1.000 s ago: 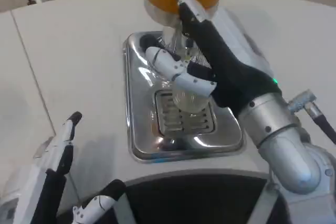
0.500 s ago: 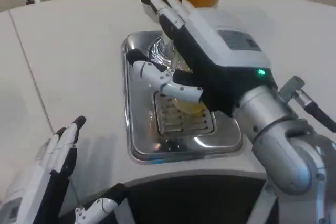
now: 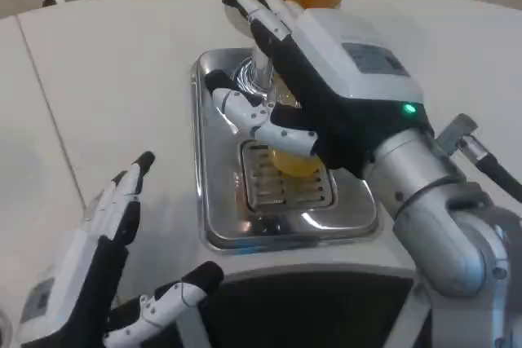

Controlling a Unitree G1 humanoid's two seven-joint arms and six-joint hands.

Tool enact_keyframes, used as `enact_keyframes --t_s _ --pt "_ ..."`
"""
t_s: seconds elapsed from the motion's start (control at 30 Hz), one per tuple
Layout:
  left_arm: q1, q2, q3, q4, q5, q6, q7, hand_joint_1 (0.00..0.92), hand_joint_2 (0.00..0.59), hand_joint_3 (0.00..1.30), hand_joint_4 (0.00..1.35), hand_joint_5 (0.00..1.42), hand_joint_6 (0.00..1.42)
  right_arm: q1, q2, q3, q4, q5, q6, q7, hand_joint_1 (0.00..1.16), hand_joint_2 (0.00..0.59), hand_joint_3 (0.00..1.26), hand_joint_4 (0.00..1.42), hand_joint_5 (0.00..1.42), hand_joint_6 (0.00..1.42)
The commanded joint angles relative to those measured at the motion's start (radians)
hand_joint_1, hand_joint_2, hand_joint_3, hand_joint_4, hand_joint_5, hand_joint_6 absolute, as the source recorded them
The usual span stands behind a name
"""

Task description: Grasp the cup under the faucet to collect the drink, then remove the cup.

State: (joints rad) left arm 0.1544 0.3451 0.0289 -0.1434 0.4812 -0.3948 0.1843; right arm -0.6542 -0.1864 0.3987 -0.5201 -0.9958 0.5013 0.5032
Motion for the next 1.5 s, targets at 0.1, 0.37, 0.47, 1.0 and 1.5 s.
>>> enact_keyframes --t_s 0.1,0.37,0.47,1.0,1.5 --pt "-0.070 -0.024 -0.034 0.067 0.023 0.014 0.005 0.155 0.057 0.00 0.00 0.00 0.00 0.002 0.030 0.031 0.006 0.000 -0.030 0.023 0.16 0.472 0.07 0.00 0.03 0.13" --pt "-0.161 -0.043 -0.065 0.128 0.058 0.034 0.020 0.187 0.046 0.00 0.00 0.00 0.00 0.015 0.042 0.024 0.009 -0.003 -0.034 0.016 0.19 0.464 0.07 0.00 0.03 0.13" --pt "-0.199 -0.045 -0.074 0.161 0.063 0.037 0.023 0.189 0.046 0.00 0.00 0.00 0.00 0.015 0.049 0.025 0.014 -0.007 -0.032 0.011 0.22 0.471 0.07 0.00 0.03 0.12" --pt "-0.284 -0.050 -0.109 0.230 0.056 0.038 0.016 0.193 0.044 0.00 0.00 0.00 0.00 0.309 0.213 -0.080 -0.074 0.107 -0.122 -0.433 0.34 0.494 0.00 0.00 0.00 0.10" --pt "-0.341 -0.051 -0.146 0.282 0.061 0.017 0.023 0.150 0.035 0.00 0.00 0.00 0.00 0.549 0.153 -0.111 -0.279 0.031 -0.219 -0.432 0.41 0.484 0.00 0.00 0.00 0.06"
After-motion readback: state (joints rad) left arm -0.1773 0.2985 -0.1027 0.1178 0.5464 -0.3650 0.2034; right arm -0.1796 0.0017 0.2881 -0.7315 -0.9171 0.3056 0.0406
